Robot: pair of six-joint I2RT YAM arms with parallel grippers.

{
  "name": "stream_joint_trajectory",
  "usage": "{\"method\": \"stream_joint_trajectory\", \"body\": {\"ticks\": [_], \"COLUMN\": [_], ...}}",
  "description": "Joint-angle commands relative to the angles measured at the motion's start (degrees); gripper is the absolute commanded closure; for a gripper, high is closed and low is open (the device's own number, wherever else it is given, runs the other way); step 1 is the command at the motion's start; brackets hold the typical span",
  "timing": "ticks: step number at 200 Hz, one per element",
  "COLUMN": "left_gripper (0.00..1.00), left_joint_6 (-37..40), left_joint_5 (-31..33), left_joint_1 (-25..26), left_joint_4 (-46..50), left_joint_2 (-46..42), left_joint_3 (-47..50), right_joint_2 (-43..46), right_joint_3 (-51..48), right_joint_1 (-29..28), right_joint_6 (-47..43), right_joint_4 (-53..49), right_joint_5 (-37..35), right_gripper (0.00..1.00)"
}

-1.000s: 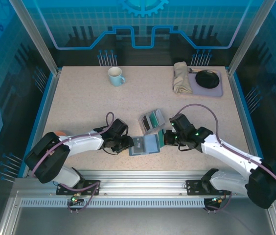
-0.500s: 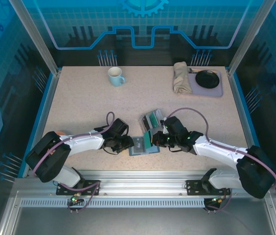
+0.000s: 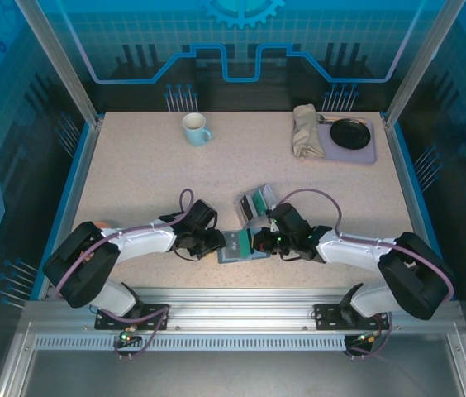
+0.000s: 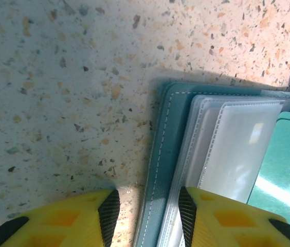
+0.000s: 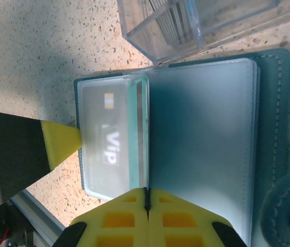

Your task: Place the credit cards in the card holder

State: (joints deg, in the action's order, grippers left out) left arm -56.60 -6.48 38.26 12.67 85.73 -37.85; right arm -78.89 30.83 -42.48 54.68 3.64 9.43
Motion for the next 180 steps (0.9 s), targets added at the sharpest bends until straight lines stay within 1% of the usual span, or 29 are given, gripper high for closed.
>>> {"method": "stream_joint_trajectory", "body": {"ticks": [1,48,99,127,180], "left_gripper": [0.59,0.60,0.60,0.60,0.60], "left_joint_6": [1.4,1.3,1.3,1.3,1.5], "left_joint_5": [-2.9,-3.1,-3.2,-3.1,-3.0], "left_joint_1": [0.6,0.6,0.7,0.6,0.7], "left_joint_4": [-3.0,-3.4,-3.3,-3.1,-3.0], "left_joint_2": [3.4,3.4,3.6,3.4,3.5], "left_joint_3": [0.8,0.9,0.8,0.9,0.7], "right_joint_2": [0.1,-2.5,-5.6,-5.3,-1.4], "right_joint_3": [-1.1,-2.4,-0.9,-0.2,0.5], "right_joint_1": [-0.9,-1.7,-3.3,-3.3,-1.3], "right_joint_6": [-0.1,1.1,3.0,2.8,0.5], "right_joint_4": [0.4,3.8,6.8,5.5,-0.2], "right_joint_5": [-1.1,-0.4,0.1,-0.5,-3.9], "right_gripper": [0.99,0.99,0.99,0.99,0.99]}}
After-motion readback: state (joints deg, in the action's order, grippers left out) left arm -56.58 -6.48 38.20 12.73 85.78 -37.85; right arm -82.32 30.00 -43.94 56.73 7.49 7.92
